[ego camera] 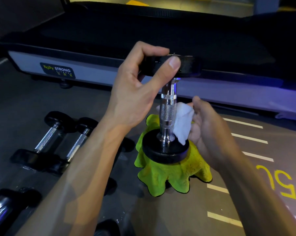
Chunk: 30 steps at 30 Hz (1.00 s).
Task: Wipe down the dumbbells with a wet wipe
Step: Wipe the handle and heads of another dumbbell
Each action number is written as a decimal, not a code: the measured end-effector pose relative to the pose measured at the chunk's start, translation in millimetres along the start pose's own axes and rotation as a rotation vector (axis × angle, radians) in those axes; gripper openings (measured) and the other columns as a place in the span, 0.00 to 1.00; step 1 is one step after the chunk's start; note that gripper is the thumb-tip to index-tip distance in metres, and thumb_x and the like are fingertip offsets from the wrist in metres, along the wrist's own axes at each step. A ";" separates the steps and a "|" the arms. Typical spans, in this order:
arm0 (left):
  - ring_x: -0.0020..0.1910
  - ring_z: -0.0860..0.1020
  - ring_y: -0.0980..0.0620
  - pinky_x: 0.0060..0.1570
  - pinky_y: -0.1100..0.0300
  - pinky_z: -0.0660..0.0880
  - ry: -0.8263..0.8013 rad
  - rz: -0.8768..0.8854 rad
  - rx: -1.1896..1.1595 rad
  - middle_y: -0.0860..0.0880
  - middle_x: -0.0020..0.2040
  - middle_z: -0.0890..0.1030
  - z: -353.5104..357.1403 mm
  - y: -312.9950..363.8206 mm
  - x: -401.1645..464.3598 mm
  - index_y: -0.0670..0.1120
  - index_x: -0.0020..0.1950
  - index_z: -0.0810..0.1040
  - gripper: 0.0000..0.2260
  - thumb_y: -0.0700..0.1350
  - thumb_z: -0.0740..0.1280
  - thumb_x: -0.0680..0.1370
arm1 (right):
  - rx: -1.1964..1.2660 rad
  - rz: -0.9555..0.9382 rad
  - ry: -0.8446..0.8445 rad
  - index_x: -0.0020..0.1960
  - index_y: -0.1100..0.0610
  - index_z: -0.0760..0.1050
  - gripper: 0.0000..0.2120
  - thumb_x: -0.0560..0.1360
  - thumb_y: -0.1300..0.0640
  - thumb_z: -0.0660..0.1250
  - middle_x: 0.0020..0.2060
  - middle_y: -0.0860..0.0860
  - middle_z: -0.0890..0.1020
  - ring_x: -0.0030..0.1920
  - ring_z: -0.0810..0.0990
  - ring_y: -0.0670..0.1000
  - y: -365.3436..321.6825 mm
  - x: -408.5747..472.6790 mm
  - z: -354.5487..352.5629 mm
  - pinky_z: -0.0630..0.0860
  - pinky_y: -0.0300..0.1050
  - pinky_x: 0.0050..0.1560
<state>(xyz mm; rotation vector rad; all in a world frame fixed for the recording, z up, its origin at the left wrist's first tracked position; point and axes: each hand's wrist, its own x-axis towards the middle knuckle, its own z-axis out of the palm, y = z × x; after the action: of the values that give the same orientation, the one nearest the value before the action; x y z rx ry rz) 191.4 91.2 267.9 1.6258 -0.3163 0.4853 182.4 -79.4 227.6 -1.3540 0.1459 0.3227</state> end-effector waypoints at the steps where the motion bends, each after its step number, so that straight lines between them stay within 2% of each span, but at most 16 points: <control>1: 0.48 0.79 0.62 0.53 0.65 0.74 -0.004 0.003 0.005 0.59 0.47 0.81 0.3 0.7 -0.3 0.44 0.58 0.79 0.08 0.45 0.72 0.82 | 0.005 0.010 -0.066 0.47 0.56 0.84 0.28 0.86 0.42 0.51 0.44 0.58 0.88 0.43 0.85 0.59 1.2 1.0 6.4 0.80 0.56 0.48; 2: 0.48 0.79 0.62 0.54 0.65 0.74 -0.009 0.005 0.010 0.59 0.47 0.81 0.9 1.2 -0.8 0.44 0.58 0.79 0.08 0.46 0.72 0.82 | -0.002 0.023 -0.161 0.45 0.58 0.85 0.34 0.86 0.39 0.47 0.42 0.59 0.86 0.39 0.84 0.58 0.6 1.9 13.3 0.78 0.52 0.41; 4: 0.49 0.80 0.62 0.54 0.64 0.74 -0.027 0.007 0.004 0.59 0.47 0.81 1.0 2.0 -2.2 0.44 0.59 0.79 0.09 0.45 0.72 0.82 | -0.054 0.064 -0.336 0.41 0.64 0.78 0.42 0.84 0.33 0.40 0.39 0.65 0.79 0.33 0.77 0.57 -4.3 9.8 22.6 0.69 0.46 0.33; 5: 0.49 0.80 0.62 0.54 0.64 0.74 -0.036 0.008 0.001 0.59 0.47 0.81 0.4 2.3 -2.9 0.44 0.59 0.78 0.09 0.45 0.72 0.82 | -0.071 0.106 -0.393 0.41 0.67 0.75 0.44 0.83 0.31 0.38 0.37 0.66 0.78 0.32 0.76 0.58 -7.2 15.2 24.5 0.70 0.45 0.31; 7: 0.50 0.80 0.60 0.54 0.63 0.74 -0.041 0.011 0.002 0.58 0.48 0.81 -0.3 2.7 -3.5 0.45 0.59 0.78 0.09 0.45 0.72 0.81 | -0.058 0.158 -0.434 0.42 0.68 0.76 0.48 0.81 0.28 0.37 0.33 0.65 0.80 0.31 0.79 0.58 -9.4 22.8 24.6 0.76 0.45 0.33; 10: 0.51 0.80 0.59 0.55 0.61 0.75 -0.028 0.025 0.005 0.56 0.50 0.81 -0.8 3.0 -3.7 0.44 0.59 0.78 0.10 0.47 0.72 0.81 | -0.044 0.106 -0.295 0.40 0.62 0.80 0.44 0.81 0.27 0.43 0.33 0.60 0.81 0.33 0.80 0.58 2.1 26.5 24.8 0.76 0.53 0.43; 13: 0.53 0.81 0.57 0.56 0.59 0.75 -0.010 0.032 0.008 0.53 0.52 0.82 -0.1 2.9 -5.7 0.45 0.59 0.79 0.12 0.49 0.73 0.80 | -0.192 0.030 -0.113 0.46 0.51 0.86 0.43 0.72 0.19 0.47 0.43 0.53 0.88 0.46 0.85 0.55 16.0 16.4 22.3 0.76 0.58 0.59; 15: 0.54 0.81 0.54 0.58 0.56 0.76 0.000 0.040 0.010 0.51 0.54 0.82 0.4 3.0 -7.6 0.46 0.59 0.79 0.12 0.50 0.73 0.79 | -0.391 -0.065 -0.076 0.51 0.42 0.86 0.39 0.73 0.20 0.44 0.50 0.46 0.88 0.56 0.85 0.49 15.5 -3.7 19.2 0.74 0.56 0.68; 17: 0.55 0.81 0.53 0.59 0.52 0.77 0.008 0.045 0.011 0.50 0.55 0.82 0.7 3.5 -9.1 0.47 0.58 0.79 0.12 0.50 0.73 0.79 | -0.580 -0.194 -0.100 0.56 0.45 0.84 0.37 0.81 0.28 0.41 0.53 0.41 0.87 0.59 0.83 0.42 15.3 -27.7 13.3 0.73 0.50 0.68; 20: 0.56 0.82 0.50 0.61 0.47 0.78 0.018 0.037 0.014 0.50 0.55 0.83 2.3 4.4 -7.9 0.49 0.57 0.79 0.11 0.51 0.74 0.78 | -0.789 -0.318 -0.102 0.63 0.52 0.78 0.31 0.85 0.36 0.42 0.50 0.48 0.84 0.58 0.82 0.50 24.0 -58.3 4.8 0.77 0.43 0.60; 22: 0.54 0.82 0.50 0.60 0.46 0.79 0.032 0.025 0.013 0.51 0.53 0.83 3.4 3.9 -5.8 0.50 0.56 0.79 0.11 0.52 0.74 0.78 | -0.973 -0.491 -0.021 0.71 0.55 0.74 0.26 0.87 0.44 0.44 0.57 0.47 0.82 0.65 0.78 0.51 35.5 -75.9 5.7 0.71 0.34 0.66; 23: 0.54 0.82 0.51 0.60 0.45 0.79 0.041 0.020 0.011 0.51 0.52 0.83 4.1 3.5 -5.0 0.50 0.56 0.79 0.10 0.52 0.74 0.78 | -1.073 -0.595 0.037 0.72 0.58 0.74 0.26 0.87 0.46 0.45 0.64 0.50 0.80 0.69 0.76 0.51 43.2 -82.9 7.4 0.68 0.36 0.71; 24: 0.53 0.82 0.50 0.60 0.44 0.79 0.047 0.016 0.011 0.50 0.52 0.84 4.8 3.2 -4.2 0.50 0.55 0.79 0.10 0.51 0.74 0.78 | -1.166 -0.691 0.084 0.72 0.61 0.74 0.28 0.87 0.46 0.45 0.70 0.53 0.78 0.72 0.75 0.52 53.2 -88.1 8.0 0.67 0.42 0.74; 25: 0.53 0.82 0.49 0.61 0.43 0.79 0.050 0.015 0.012 0.49 0.52 0.84 5.6 3.1 -3.8 0.50 0.55 0.79 0.10 0.51 0.74 0.78 | -1.242 -0.726 0.119 0.72 0.62 0.76 0.30 0.87 0.44 0.45 0.72 0.55 0.77 0.74 0.74 0.55 60.5 -92.4 9.6 0.70 0.49 0.73; 27: 0.54 0.83 0.47 0.61 0.41 0.78 0.051 0.017 0.019 0.48 0.53 0.84 6.8 3.4 -4.1 0.50 0.55 0.79 0.10 0.52 0.74 0.78 | -1.321 -0.670 0.176 0.71 0.60 0.77 0.31 0.86 0.42 0.45 0.71 0.55 0.77 0.73 0.75 0.57 64.3 -97.8 17.6 0.77 0.56 0.68; 30: 0.55 0.82 0.49 0.60 0.43 0.78 0.035 0.022 0.032 0.50 0.54 0.84 9.5 5.8 -5.1 0.51 0.55 0.79 0.10 0.52 0.74 0.78 | -1.397 -0.666 0.239 0.64 0.57 0.80 0.24 0.84 0.43 0.53 0.62 0.52 0.80 0.61 0.80 0.57 59.0 -101.3 31.8 0.79 0.55 0.64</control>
<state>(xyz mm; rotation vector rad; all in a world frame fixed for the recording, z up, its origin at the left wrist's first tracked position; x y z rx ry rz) 185.3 80.7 269.9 1.6447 -0.3012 0.5376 65.6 -52.4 208.6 -2.6991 -0.4237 -0.4192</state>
